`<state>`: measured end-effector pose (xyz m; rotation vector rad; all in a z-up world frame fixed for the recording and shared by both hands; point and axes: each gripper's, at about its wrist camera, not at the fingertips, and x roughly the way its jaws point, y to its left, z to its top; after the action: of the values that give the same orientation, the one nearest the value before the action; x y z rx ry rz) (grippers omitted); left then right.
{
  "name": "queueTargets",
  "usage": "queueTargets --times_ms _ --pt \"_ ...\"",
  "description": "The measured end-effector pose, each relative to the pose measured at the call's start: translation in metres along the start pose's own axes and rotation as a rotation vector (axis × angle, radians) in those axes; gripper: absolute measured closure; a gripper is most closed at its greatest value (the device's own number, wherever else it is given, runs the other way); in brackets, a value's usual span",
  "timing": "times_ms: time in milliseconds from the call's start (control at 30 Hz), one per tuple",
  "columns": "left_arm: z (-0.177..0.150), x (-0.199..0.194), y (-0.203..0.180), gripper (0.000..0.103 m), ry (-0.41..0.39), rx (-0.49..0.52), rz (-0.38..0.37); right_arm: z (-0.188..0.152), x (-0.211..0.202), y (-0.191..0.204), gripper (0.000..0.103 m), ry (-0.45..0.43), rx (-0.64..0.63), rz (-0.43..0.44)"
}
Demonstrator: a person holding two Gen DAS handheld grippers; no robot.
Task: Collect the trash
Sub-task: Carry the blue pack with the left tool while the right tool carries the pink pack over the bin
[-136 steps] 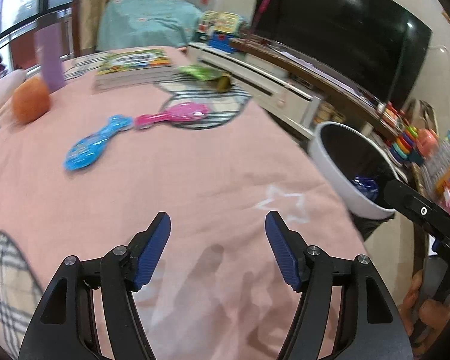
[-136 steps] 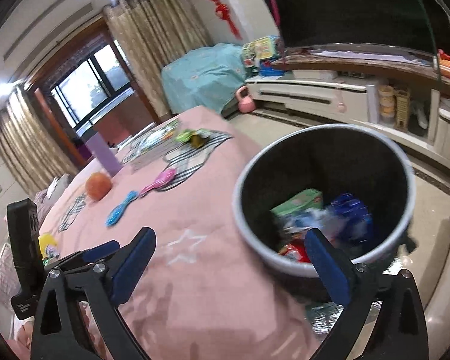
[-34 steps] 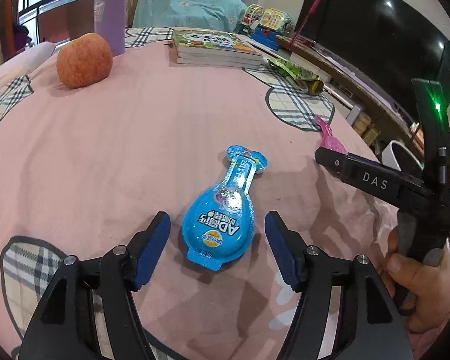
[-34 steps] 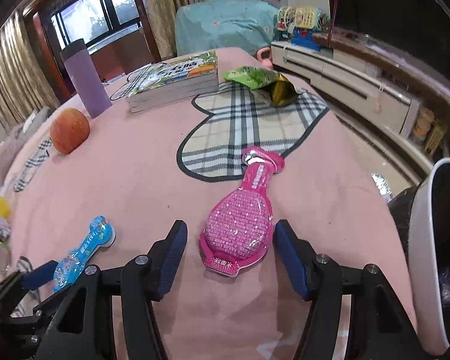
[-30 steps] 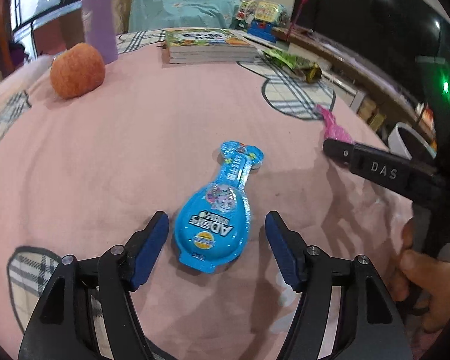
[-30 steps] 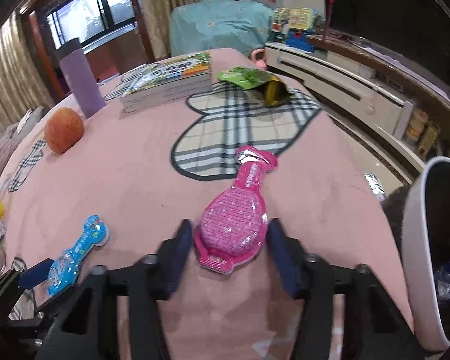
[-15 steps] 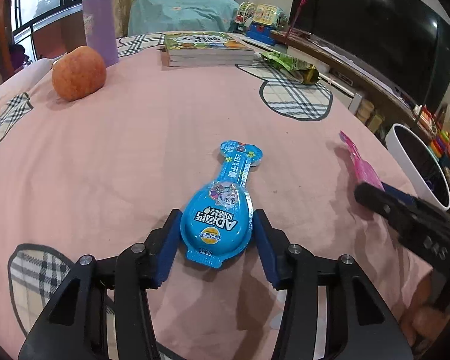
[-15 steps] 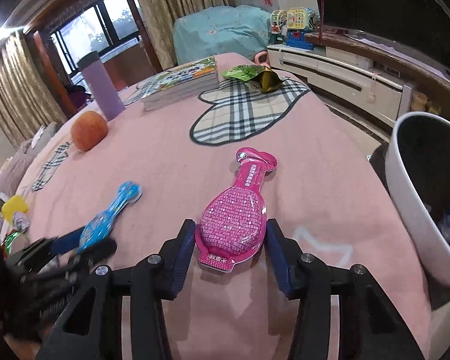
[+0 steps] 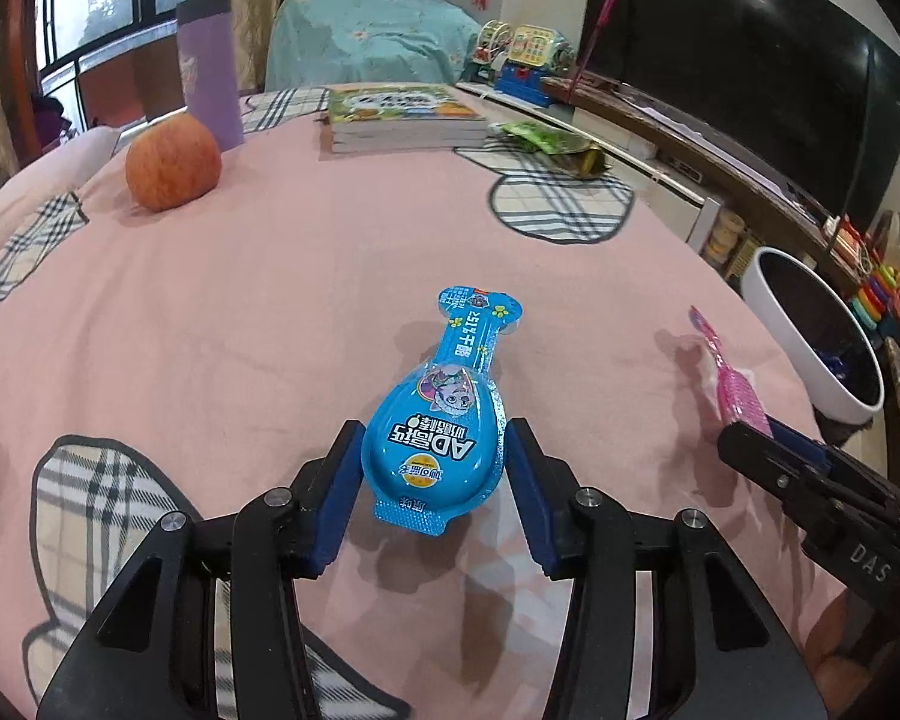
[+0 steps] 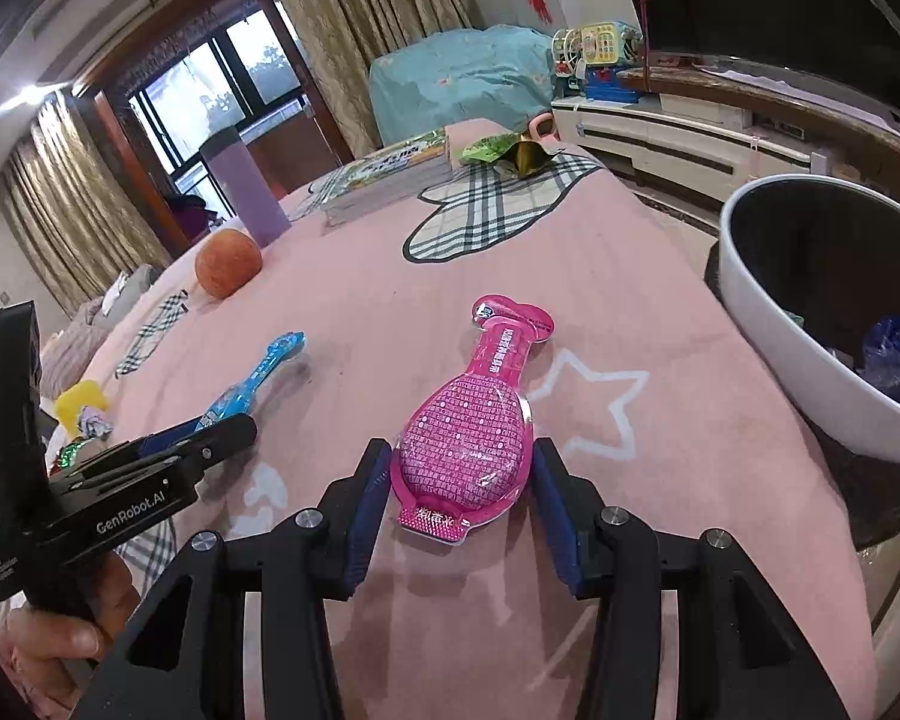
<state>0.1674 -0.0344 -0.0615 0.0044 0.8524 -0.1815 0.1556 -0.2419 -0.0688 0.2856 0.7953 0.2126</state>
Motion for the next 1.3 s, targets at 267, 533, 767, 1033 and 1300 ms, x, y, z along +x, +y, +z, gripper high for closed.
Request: queueTargets --times_ms 267,533,767,1033,1300 --pt "-0.006 -0.015 -0.022 0.056 -0.012 0.031 -0.011 -0.004 -0.018 -0.006 0.055 -0.017 0.014 0.04" --pt "-0.005 -0.031 -0.034 0.056 -0.04 0.046 -0.03 -0.003 -0.035 -0.004 0.055 -0.044 0.011 0.06" --pt "-0.004 -0.04 -0.045 0.056 -0.052 0.066 -0.045 0.002 -0.053 -0.007 0.055 -0.079 0.016 0.06" --pt "0.001 -0.047 -0.062 0.056 -0.058 0.087 -0.082 0.005 -0.073 -0.018 0.055 -0.115 0.027 0.051" --pt "0.013 -0.049 -0.093 0.056 -0.07 0.132 -0.135 0.012 -0.095 -0.047 0.055 -0.16 0.067 0.0"
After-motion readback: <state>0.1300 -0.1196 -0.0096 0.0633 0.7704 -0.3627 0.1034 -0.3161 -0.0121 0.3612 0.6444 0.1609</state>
